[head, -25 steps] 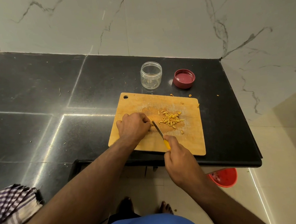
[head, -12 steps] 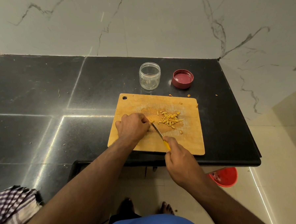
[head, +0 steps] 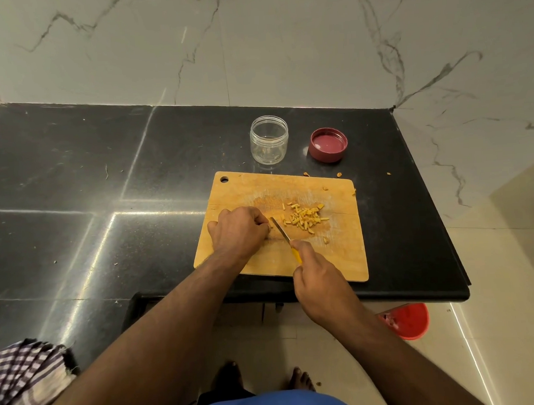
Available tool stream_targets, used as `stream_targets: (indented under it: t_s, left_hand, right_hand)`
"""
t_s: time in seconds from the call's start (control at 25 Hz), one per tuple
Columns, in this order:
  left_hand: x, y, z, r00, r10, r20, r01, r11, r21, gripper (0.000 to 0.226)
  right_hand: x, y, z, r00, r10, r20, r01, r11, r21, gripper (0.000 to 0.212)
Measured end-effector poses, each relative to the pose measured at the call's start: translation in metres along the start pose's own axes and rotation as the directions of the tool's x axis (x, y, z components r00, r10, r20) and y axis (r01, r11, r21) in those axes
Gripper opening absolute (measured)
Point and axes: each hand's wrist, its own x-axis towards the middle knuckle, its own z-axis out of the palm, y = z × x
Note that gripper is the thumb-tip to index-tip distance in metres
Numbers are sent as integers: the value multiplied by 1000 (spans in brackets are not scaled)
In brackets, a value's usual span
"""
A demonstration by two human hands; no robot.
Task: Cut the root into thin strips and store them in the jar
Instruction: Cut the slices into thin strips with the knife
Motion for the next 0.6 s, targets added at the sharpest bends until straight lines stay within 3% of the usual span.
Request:
stream_targets:
  t_s: [0.16, 0.32, 0.6]
  left_hand:
    - [0, -1, -1, 1000, 8, 8, -8, 1000, -14, 12]
    - [-1, 1, -1, 1000, 17, -6, -17, 1000, 2, 12]
    - [-2, 1, -1, 1000, 15, -16, -15, 1000, 11, 12]
  right_hand:
    - [0, 8, -6, 991, 89, -102, -89, 996, 12, 45]
    - [-7, -2, -2, 1000, 9, -16, -8, 999, 52, 46]
    - [-1, -5, 3, 1000, -24, 6, 24, 1000, -15, 45]
